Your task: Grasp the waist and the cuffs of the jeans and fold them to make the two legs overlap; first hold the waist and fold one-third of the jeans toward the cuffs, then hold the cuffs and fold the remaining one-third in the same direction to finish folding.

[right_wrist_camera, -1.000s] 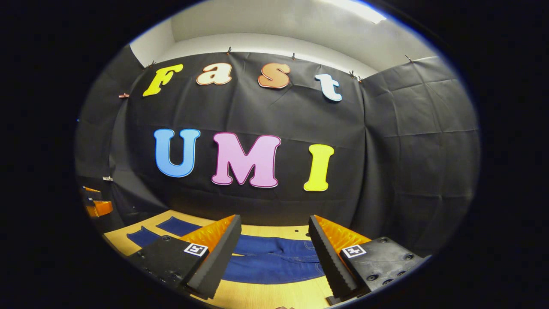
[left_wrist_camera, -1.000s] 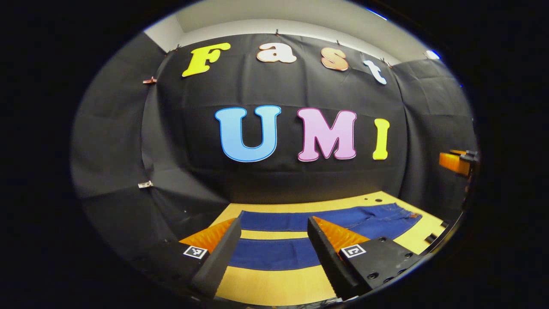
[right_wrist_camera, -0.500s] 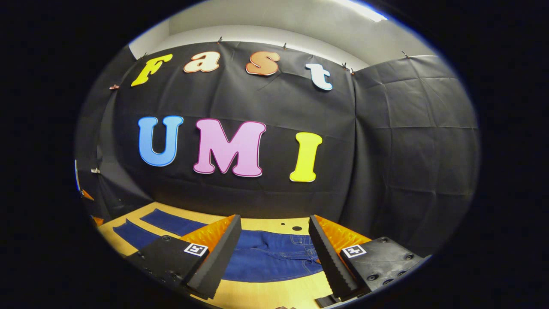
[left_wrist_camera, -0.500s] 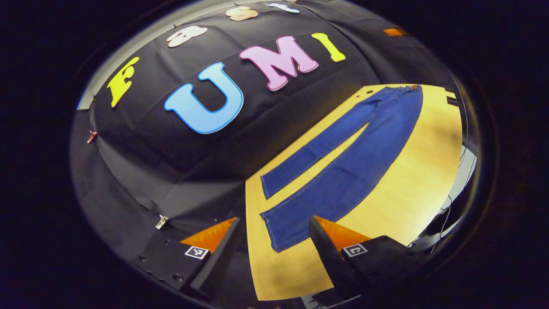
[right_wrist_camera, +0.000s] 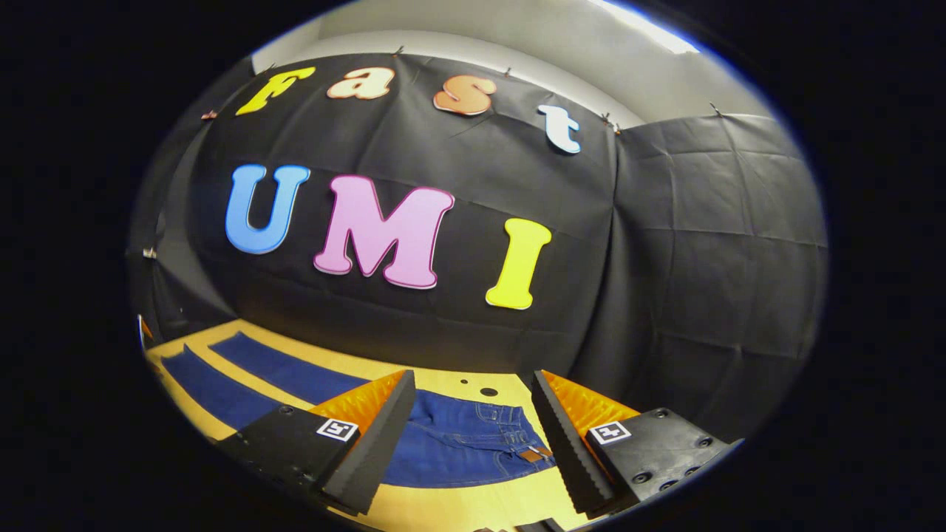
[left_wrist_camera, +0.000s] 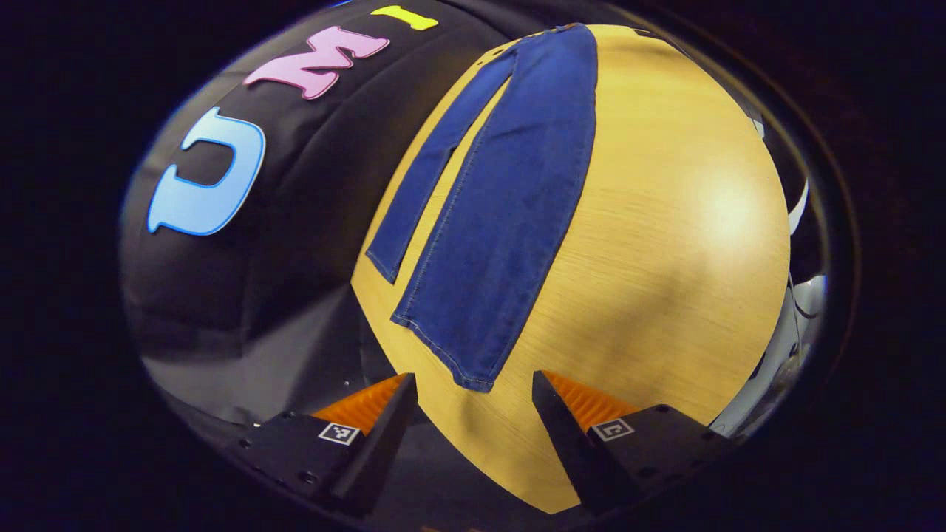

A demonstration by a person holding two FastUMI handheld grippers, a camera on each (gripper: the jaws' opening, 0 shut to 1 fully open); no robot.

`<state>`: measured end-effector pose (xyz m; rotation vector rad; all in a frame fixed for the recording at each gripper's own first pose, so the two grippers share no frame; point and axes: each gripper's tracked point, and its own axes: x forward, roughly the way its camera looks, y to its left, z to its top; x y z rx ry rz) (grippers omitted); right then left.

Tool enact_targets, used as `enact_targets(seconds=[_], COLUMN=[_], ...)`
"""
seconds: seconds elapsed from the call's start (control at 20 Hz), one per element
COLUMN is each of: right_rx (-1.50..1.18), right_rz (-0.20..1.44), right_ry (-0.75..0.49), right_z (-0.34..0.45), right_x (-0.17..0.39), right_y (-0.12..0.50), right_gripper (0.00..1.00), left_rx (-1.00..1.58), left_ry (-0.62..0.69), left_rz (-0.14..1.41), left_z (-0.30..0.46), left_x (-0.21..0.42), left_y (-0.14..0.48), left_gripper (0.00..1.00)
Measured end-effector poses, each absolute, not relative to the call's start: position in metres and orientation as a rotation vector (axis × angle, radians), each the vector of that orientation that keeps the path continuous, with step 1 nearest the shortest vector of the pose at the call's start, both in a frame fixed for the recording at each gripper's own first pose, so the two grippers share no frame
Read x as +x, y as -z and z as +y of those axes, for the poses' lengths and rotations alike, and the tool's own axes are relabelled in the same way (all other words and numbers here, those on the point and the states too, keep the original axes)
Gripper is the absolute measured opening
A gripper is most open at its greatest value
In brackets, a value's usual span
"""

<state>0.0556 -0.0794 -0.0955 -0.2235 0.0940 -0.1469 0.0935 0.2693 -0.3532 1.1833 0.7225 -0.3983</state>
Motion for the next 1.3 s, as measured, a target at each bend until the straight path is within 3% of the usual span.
enact_targets(seconds=[0.2,0.5,0.55,0.6,0.65,0.7,0.75,0.85,0.9,1.1,1.3], right_rx=[-0.300,-0.402,-0.459,-0.516,-0.570,-0.619,-0.666,-0.764,-0.815,-1.080,-1.385], right_rz=[0.142,0.157,0.143,0.136,0.140,0.146,0.146,0.150,0.157,0.172,0.280], right_ry=[0.136,0.146,0.153,0.156,0.156,0.150,0.141,0.115,0.093,-0.049,-0.391], right_z=[-0.091,-0.122,-0.133,-0.143,-0.153,-0.161,-0.167,-0.178,-0.181,-0.190,-0.197], right_x=[0.073,0.098,0.105,0.112,0.120,0.126,0.130,0.135,0.140,0.133,0.113], right_y=[0.127,0.167,0.172,0.179,0.188,0.197,0.204,0.213,0.217,0.231,0.281], right_gripper=[0.97,0.98,0.97,0.97,0.97,0.97,0.98,0.98,0.98,0.97,0.97], left_rx=[1.286,1.407,1.402,1.401,1.401,1.402,1.389,1.384,1.391,1.365,1.253], left_ry=[0.463,0.556,0.560,0.555,0.545,0.537,0.536,0.522,0.512,0.516,0.522], left_rz=[0.773,0.735,0.744,0.757,0.769,0.775,0.789,0.808,0.802,0.813,0.863], left_z=[0.285,0.273,0.270,0.268,0.266,0.266,0.264,0.266,0.265,0.264,0.260], left_x=[0.121,0.161,0.163,0.169,0.172,0.174,0.174,0.177,0.176,0.181,0.179], left_y=[0.372,0.381,0.383,0.389,0.391,0.391,0.394,0.399,0.394,0.399,0.396], left_gripper=[0.98,0.89,0.85,0.70,0.66,0.45,0.45,0.27,0.14,0.06,0.06])
